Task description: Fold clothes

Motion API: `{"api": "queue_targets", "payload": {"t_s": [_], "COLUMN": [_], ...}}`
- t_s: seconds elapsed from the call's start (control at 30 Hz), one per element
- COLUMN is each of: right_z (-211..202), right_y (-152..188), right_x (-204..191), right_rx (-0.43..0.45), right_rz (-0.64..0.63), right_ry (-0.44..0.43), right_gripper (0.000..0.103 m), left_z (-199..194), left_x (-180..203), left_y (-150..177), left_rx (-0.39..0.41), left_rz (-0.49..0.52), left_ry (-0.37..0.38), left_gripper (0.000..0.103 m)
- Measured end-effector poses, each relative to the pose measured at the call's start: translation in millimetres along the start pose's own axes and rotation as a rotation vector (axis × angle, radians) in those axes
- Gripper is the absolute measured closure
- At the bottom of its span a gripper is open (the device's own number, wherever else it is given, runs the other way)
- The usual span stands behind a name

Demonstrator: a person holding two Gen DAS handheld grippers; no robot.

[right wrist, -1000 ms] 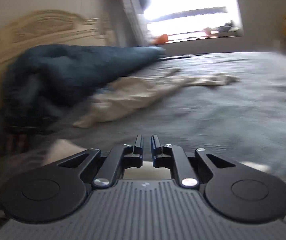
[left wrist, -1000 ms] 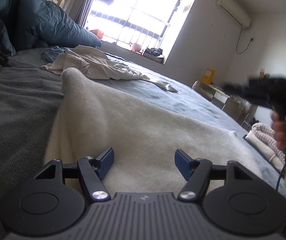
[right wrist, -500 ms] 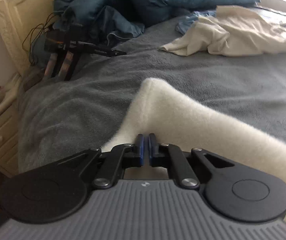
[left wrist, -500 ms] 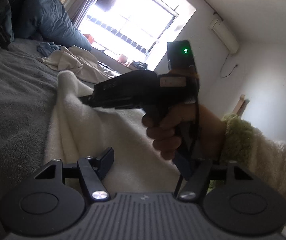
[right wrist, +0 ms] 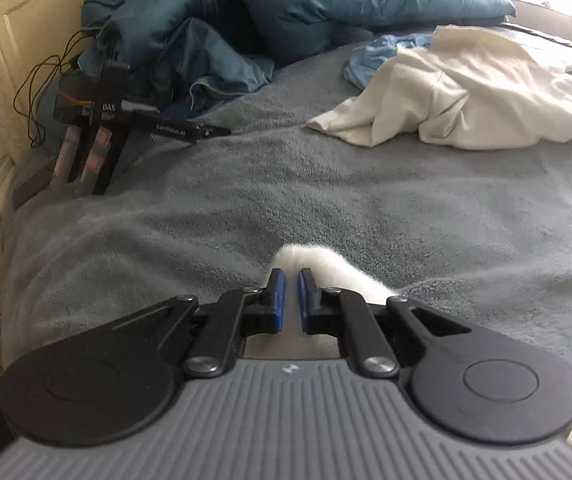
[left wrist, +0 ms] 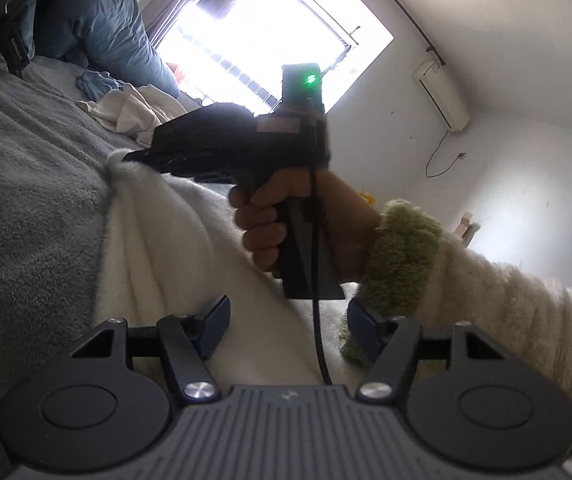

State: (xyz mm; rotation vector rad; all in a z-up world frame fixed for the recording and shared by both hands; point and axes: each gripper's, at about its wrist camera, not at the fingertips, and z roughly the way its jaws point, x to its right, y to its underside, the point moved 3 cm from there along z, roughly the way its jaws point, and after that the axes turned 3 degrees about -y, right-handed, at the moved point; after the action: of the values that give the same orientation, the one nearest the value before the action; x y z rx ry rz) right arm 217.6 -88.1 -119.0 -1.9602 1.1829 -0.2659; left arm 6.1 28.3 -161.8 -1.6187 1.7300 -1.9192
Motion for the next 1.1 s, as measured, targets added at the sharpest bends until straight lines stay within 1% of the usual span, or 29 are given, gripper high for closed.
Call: {"api": "queue_targets", "payload": {"t_s": [0.07,0.17,0.23,0.3,0.33,0.37,0.43,0.47,0.57,0.63,0.7,0.8,0.87,0.93,0.97,1.03,1.07,1.1], "right_z": [-16.8,-52.7,-73.1,-72.6,-62.3,-54.5,-52.4,-62.1,-91.2,-108.3,-112.3,-116.7,-137.9,-157.0,-166.0,-184.5,-194.0,-204.0], "right_y": [-3.1,-7.0,1.3,20.3,34.0,46.1,60.3,59.6,57.4,59.5,81.9,131.6,155.7,176.2,183.9,185.8,184.1,181.2], "right_x": [-1.9,-2.1,-5.5,-9.4,-10.1,-10.7,-11.6,-11.9,-12.8,-13.2,-14.2,-27.4,-45.1,-55.4,-58.9,-59.1,-56.0,-49.0], "right_rx": [0.019,0.071,0.062,-0.009,-0.062,-0.088,-0.038,-0.016,0.051,0.089,0.085,0.064,0.107,0.124,0.128,0.145,0.166,0.206], "right_rz": [0.001,0.033,0.033,0.029,0.027,0.024,0.014,0.025,0.058,0.083,0.122,0.146,0.125,0.132,0.132,0.119,0.115,0.119], "right_ry": [0.008,-0.025,-0.053,-0.062,-0.047,-0.034,-0.024,-0.027,-0.038,-0.046,-0.050,-0.014,-0.003,0.003,0.006,0.036,0.061,0.095], "right_gripper": [0.097,0.095,0.095,0.095,0.095,0.095,0.095,0.095,0.094,0.094,0.094,0.094,0.094,0.094,0.094,0.094,0.094,0.094], "left_z": [-1.7,-2.0,-3.1,-4.6,-5.9,-7.3,-11.8,-16.1,-32.9,-38.8,-36.3,-30.7,-27.0,-17.7,-12.7,-2.4,4.1,10.0], "left_x": [0.7,0.2,-0.5,-0.3,0.9,2.0,5.1,7.5,16.9,17.1,18.7,22.4,24.8,29.4,32.5,41.0,46.1,51.4], "left_y": [0.6,-1.8,-2.3,-3.4,-4.6,-5.8,-8.9,-11.4,-14.1,-17.8,-23.3,-31.7,-37.3,-39.9,-40.5,-40.4,-39.2,-36.6], "left_rx": [-0.005,-0.009,-0.008,-0.008,-0.011,-0.015,-0.016,-0.011,0.025,0.040,0.045,0.050,0.053,0.036,0.026,0.005,-0.003,-0.012], "left_rz": [-0.003,-0.014,-0.023,-0.033,-0.037,-0.042,-0.044,-0.038,0.012,-0.002,-0.006,-0.007,-0.008,0.005,0.016,0.043,0.064,0.085], "left_ry": [0.000,-0.002,-0.003,-0.010,-0.019,-0.028,-0.049,-0.062,-0.141,-0.160,-0.161,-0.160,-0.159,-0.155,-0.150,-0.138,-0.131,-0.126], "left_gripper": [0.036,0.036,0.036,0.036,0.036,0.036,0.036,0.036,0.031,0.031,0.031,0.031,0.031,0.031,0.031,0.031,0.031,0.031]}}
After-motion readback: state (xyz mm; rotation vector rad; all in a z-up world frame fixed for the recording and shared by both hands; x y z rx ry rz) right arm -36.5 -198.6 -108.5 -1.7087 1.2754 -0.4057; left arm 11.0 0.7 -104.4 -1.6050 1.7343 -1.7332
